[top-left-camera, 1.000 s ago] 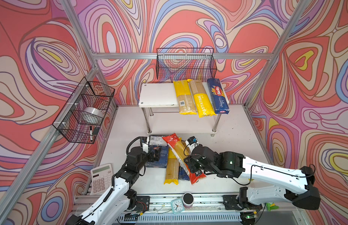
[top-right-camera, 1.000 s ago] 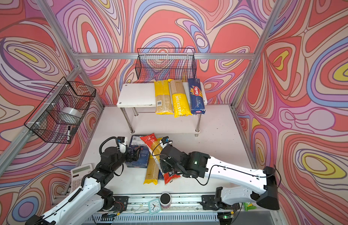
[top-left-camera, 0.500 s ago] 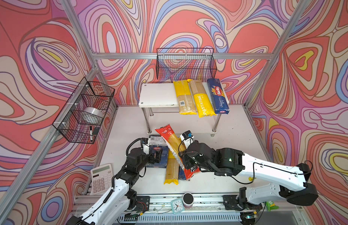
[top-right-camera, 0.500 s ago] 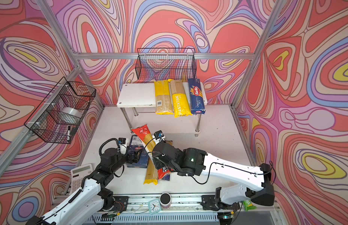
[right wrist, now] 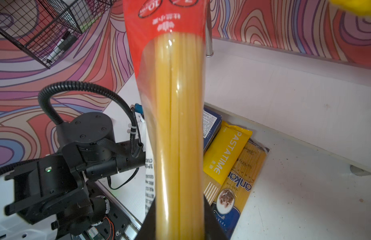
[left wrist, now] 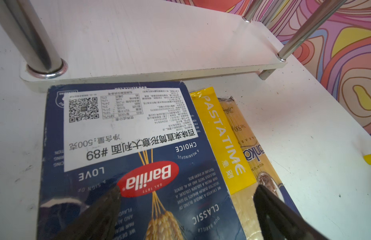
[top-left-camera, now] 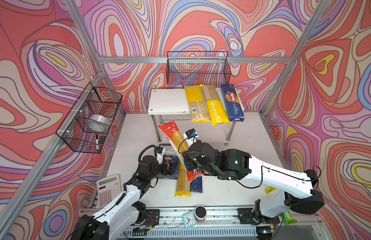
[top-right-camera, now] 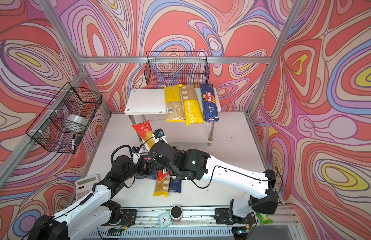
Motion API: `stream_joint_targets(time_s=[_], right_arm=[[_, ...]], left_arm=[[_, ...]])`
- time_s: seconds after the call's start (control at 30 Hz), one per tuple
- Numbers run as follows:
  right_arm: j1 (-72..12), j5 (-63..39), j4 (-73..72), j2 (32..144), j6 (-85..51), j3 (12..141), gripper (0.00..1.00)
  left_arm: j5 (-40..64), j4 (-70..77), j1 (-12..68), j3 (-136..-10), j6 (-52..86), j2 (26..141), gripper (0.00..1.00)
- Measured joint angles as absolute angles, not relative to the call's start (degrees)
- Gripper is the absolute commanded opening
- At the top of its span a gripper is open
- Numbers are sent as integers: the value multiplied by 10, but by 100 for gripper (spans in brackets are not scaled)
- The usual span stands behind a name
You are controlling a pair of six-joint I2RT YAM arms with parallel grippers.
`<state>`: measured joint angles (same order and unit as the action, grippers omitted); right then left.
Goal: Arrange pasta packages on shelves
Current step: Place the pasta bag on the shelf.
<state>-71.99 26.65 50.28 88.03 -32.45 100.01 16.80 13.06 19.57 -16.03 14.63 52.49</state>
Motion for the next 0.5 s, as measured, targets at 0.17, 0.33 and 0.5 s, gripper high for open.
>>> stream_joint_targets(time_s=[0.17, 0.33, 0.5], right_arm=[[-720, 297, 538, 926, -312, 1116, 0], [-720, 341, 560, 964, -294, 1212, 0], [-708, 369, 557, 967, -265, 1219, 0]], left_arm=[[182, 138, 196, -161, 146, 538, 100], [196, 145, 196, -162, 143, 541, 100], [206, 146, 199, -162, 142, 540, 100]])
